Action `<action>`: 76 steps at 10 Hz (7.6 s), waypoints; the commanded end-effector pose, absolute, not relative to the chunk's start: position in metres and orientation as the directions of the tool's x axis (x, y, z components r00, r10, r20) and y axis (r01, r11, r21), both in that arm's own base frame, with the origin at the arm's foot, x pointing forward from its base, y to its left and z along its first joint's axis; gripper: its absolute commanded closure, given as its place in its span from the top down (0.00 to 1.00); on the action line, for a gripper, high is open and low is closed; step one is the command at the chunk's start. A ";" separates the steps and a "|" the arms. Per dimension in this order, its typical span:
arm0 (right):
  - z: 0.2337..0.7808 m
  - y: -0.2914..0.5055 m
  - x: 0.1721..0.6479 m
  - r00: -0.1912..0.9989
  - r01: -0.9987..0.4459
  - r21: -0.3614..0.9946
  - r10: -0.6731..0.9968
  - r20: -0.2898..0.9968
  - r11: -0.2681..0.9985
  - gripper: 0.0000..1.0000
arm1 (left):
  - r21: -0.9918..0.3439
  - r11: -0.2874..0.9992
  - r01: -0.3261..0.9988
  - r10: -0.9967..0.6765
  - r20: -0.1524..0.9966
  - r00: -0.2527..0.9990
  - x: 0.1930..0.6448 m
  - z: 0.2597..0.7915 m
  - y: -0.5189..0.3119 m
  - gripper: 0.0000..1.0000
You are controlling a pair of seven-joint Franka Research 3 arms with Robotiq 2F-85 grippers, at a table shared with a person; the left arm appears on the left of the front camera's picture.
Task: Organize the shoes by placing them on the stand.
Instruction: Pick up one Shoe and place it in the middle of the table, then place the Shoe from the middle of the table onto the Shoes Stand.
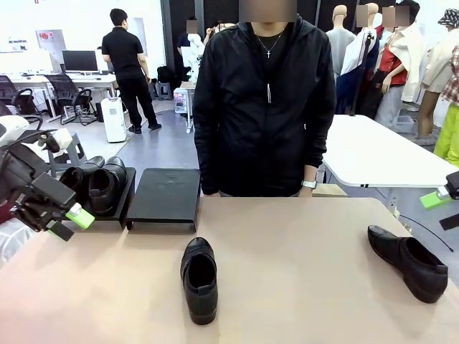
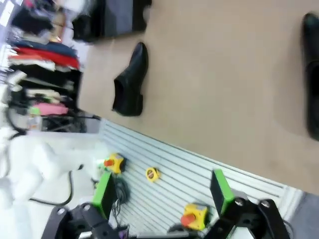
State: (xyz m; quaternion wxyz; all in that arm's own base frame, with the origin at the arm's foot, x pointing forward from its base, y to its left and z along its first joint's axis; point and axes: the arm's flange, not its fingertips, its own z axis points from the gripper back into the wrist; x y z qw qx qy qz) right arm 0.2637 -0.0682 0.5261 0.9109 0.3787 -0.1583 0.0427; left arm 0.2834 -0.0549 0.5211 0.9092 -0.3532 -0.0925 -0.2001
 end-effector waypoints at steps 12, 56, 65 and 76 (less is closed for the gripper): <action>0.540 -0.071 0.261 0.952 -0.224 0.660 0.015 0.307 0.717 1.00 | -0.605 0.670 0.430 -0.299 0.310 0.902 0.283 0.521 -0.055 1.00; 0.540 -0.071 0.261 0.952 -0.224 0.660 0.015 0.307 0.717 1.00 | 0.059 0.978 0.198 -0.206 0.212 0.955 0.295 0.488 -0.334 0.00; 0.540 -0.071 0.261 0.952 -0.224 0.660 0.015 0.307 0.717 1.00 | 0.107 0.994 0.030 -0.069 0.377 0.924 0.305 0.520 -0.262 0.00; 0.540 -0.071 0.261 0.952 -0.224 0.660 0.015 0.307 0.717 1.00 | 0.181 0.982 0.057 -0.121 0.363 0.924 0.611 0.500 -0.216 0.00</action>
